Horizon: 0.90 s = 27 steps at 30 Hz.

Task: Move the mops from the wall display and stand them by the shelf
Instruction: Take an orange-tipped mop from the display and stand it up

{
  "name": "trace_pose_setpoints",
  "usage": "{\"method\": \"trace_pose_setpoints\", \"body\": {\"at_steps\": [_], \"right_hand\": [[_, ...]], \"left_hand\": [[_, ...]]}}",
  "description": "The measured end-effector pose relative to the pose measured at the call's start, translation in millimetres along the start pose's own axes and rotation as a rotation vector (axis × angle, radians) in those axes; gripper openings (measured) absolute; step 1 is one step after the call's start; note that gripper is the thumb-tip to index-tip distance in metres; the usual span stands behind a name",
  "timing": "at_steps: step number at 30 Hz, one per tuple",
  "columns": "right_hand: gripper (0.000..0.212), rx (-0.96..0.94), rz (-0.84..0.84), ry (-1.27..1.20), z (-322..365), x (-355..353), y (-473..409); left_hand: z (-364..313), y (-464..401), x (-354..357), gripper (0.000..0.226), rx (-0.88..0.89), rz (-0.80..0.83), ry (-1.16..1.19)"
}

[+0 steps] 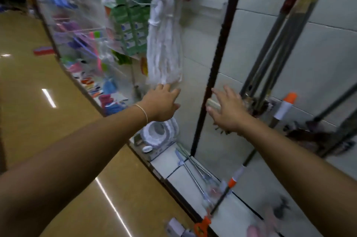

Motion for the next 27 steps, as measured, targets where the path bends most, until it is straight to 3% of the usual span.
{"method": "trace_pose_setpoints", "body": {"at_steps": [6, 10, 14, 16, 21, 27], "right_hand": [[0.065, 0.257, -0.102, -0.062, -62, -12, 10], [0.064, 0.433, -0.135, -0.077, -102, -2, 36], [0.060, 0.578, -0.099, -0.083, -143, 15, 53], [0.060, 0.621, -0.076, -0.089, -159, 22, 53], [0.055, 0.743, -0.042, -0.197, -205, 44, 39], [0.045, 0.887, -0.045, -0.483, -259, 68, 5]], "left_hand": [[-51, -71, 10, 0.054, 0.297, 0.058, 0.100], [-96, -85, 48, 0.046, 0.441, 0.234, 0.120], [-139, -84, 79, 0.057, 0.571, 0.304, 0.171], [-156, -84, 91, 0.061, 0.590, 0.324, 0.197], [-186, -92, 135, 0.047, 0.607, 0.387, 0.208], [-193, -96, 184, 0.049, 0.545, 0.451, 0.216]]}}
Point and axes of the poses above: each hand's wrist, its own y-axis away from the middle knuckle, its own x-axis out of the palm, z = x × y, the point moved 10 cm from there along -y, towards the middle knuckle, and after that the axes turned 4 degrees about x, right-handed, at the moved point
